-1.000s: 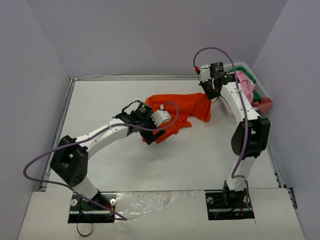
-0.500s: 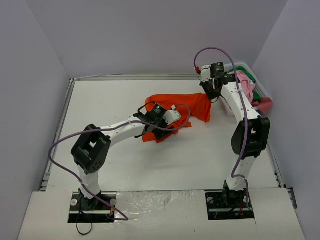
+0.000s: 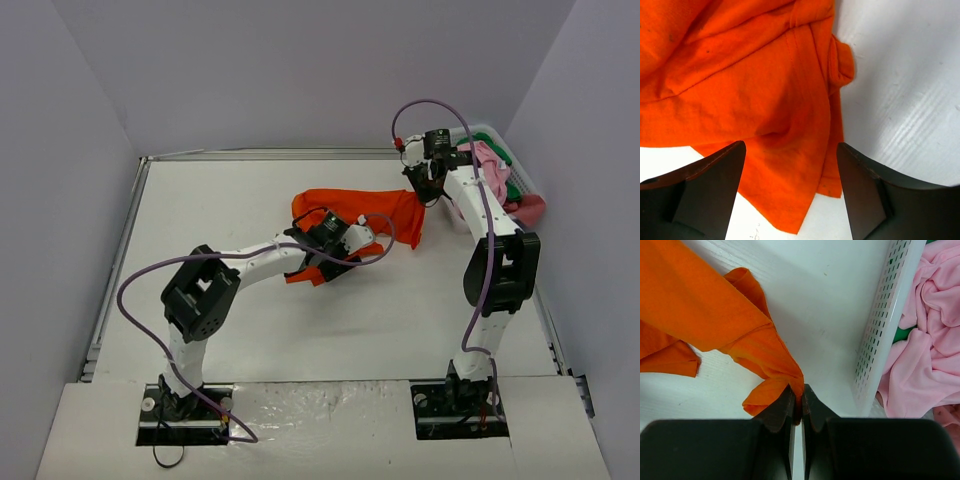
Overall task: Fold and stack the t-shirts
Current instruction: Flatten out the tshirt
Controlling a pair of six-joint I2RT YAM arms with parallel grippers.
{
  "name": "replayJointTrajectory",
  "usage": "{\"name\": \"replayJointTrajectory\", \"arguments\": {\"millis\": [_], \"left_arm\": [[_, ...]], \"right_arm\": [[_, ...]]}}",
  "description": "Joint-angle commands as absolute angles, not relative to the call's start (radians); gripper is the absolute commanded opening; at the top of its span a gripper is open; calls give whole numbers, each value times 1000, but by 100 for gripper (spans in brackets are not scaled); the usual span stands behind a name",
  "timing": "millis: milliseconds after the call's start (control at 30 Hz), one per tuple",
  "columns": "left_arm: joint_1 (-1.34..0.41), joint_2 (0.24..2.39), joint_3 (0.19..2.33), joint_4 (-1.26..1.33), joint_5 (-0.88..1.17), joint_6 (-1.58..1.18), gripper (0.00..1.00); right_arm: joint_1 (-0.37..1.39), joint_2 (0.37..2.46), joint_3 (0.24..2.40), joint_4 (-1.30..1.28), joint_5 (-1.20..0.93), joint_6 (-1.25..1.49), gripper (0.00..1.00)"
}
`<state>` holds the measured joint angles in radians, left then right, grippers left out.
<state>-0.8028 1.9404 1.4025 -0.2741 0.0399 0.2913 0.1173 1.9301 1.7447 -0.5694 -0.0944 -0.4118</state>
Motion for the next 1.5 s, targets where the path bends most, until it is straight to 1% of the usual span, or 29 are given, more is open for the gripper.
{"name": "replayJointTrajectory", "arguments": {"millis": [0, 233, 300, 333, 367, 467, 567, 733, 767, 833, 867, 900, 967, 1067, 1167, 1467], "left_arm": [[-808, 1976, 1453, -268, -34, 278, 72], [-808, 2026, 1488, -299, -41, 269, 72], [-808, 2032, 1494, -299, -52, 267, 69], [-808, 2034, 1494, -299, -58, 262, 64], [-808, 2033, 1496, -298, -66, 262, 47], [-808, 2013, 1500, -305, -100, 262, 3], [-805, 1979, 1490, -307, -136, 270, 2], [-770, 1795, 1447, -316, -222, 324, 2], [-725, 1728, 1450, -324, -236, 325, 2], [-655, 1666, 1476, -380, -226, 308, 2], [-582, 1617, 1509, -400, -210, 304, 2], [-546, 1593, 1523, -429, -207, 305, 2], [-470, 1525, 1532, -442, -210, 317, 2], [-413, 1444, 1514, -449, -227, 334, 2], [-385, 1387, 1491, -462, -262, 330, 2], [-371, 1301, 1407, -495, -247, 296, 2]], "right_arm": [[109, 1941, 1732, -563, -103, -413, 0], [104, 1939, 1715, -558, -104, -420, 0], [103, 1936, 1709, -555, -104, -420, 0], [101, 1934, 1706, -555, -104, -422, 0], [101, 1933, 1704, -552, -103, -422, 0], [95, 1925, 1695, -552, -101, -425, 0], [89, 1917, 1695, -554, -98, -425, 0], [72, 1861, 1707, -555, -81, -429, 0], [63, 1850, 1712, -555, -80, -430, 0], [55, 1823, 1723, -555, -81, -425, 0], [54, 1813, 1732, -555, -80, -425, 0], [49, 1803, 1736, -555, -78, -425, 0], [48, 1779, 1747, -558, -75, -422, 0], [46, 1752, 1758, -561, -75, -417, 0], [46, 1729, 1767, -568, -72, -413, 0], [46, 1674, 1752, -587, -91, -413, 0]]}}
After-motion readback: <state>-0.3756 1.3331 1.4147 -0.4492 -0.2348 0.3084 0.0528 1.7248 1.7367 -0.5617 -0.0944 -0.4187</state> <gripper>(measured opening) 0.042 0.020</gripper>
